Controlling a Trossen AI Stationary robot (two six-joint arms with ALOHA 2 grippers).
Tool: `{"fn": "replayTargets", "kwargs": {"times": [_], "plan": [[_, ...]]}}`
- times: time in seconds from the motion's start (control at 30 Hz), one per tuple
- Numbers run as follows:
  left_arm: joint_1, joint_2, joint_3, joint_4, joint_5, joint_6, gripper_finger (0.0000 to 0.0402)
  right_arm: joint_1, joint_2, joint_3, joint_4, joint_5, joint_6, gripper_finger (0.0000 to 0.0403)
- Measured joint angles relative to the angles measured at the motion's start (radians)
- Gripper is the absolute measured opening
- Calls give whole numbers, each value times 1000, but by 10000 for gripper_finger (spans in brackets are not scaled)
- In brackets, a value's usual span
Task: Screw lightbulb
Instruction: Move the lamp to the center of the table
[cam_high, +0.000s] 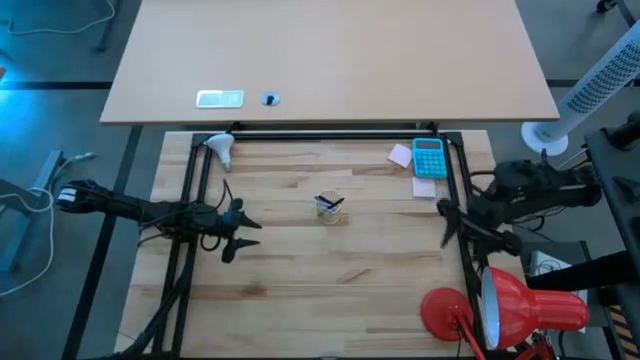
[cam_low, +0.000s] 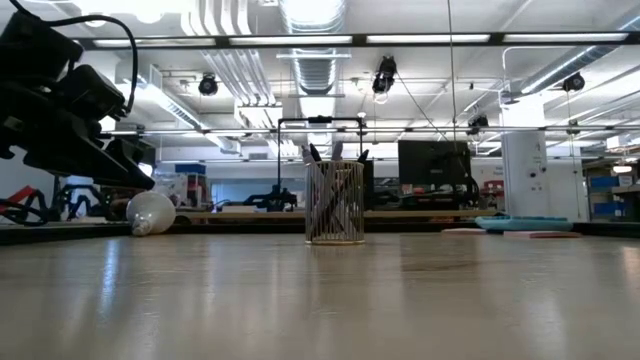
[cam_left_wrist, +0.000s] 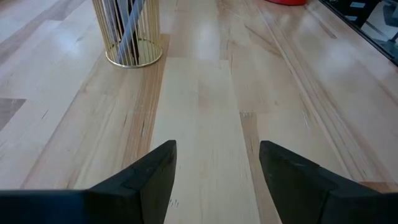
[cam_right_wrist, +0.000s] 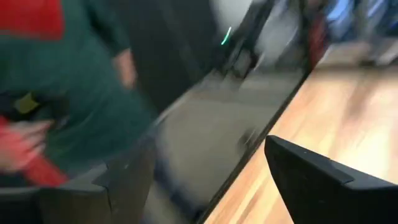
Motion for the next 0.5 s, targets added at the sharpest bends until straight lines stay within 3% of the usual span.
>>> {"fn": "replayTargets", "kwargs": {"times": [0.2, 0.37, 0.5], "plan": [[0, 0, 0, 0, 0, 0, 222, 0, 62, 112, -301, -37, 193, 309], [0, 0, 0, 0, 0, 0, 222, 0, 74, 137, -309, -35, 436, 305], [0, 0, 0, 0, 0, 0, 222, -1, 77, 148, -261, -35, 445, 306]]}}
